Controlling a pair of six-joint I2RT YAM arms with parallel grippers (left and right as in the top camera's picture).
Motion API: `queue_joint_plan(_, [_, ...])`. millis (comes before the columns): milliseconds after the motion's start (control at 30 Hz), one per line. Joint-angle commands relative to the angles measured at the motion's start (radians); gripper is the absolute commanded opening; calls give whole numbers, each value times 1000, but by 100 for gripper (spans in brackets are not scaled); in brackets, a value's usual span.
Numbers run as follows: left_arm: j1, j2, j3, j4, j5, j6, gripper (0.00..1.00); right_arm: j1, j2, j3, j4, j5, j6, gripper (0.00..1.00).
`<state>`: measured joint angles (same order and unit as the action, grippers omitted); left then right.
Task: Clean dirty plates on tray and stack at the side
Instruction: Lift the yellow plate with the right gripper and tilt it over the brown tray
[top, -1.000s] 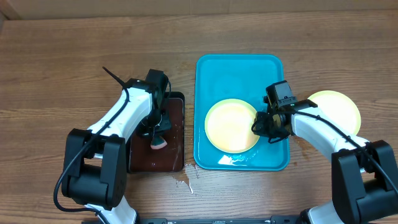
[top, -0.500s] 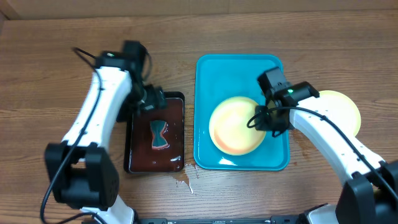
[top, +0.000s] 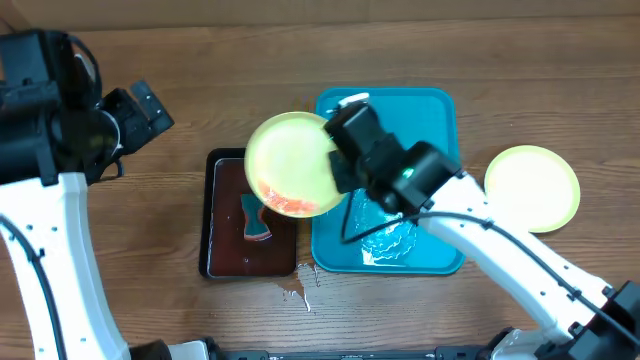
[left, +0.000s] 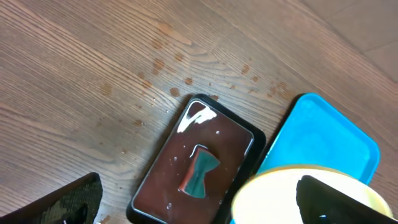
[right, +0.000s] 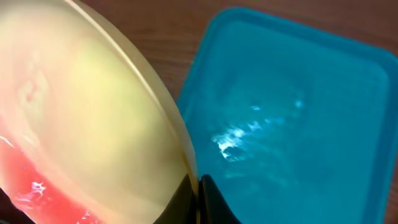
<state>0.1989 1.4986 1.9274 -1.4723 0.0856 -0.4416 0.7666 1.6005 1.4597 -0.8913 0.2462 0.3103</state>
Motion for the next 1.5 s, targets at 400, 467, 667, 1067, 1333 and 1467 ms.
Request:
queue_joint_plan(400, [3, 8, 11, -60, 16, 16, 100, 239, 156, 34, 140, 437, 33, 4])
queue_joint_plan(467, [3, 8, 11, -60, 16, 16, 100, 268, 156, 34, 139, 502, 33, 4])
queue_joint_plan(667, [3, 8, 12, -60, 16, 16, 100, 373, 156, 34, 129, 744, 25, 4])
queue_joint_plan(1067, [3, 8, 11, -60, 16, 16, 100, 518, 156, 34, 110, 1092, 25, 4])
queue_joint_plan(1333, [3, 9, 11, -60, 16, 16, 100, 554, 156, 34, 94, 1103, 26, 4])
queue_joint_plan(1467, [3, 8, 11, -60, 16, 16, 100, 554, 156, 34, 94, 1103, 26, 4])
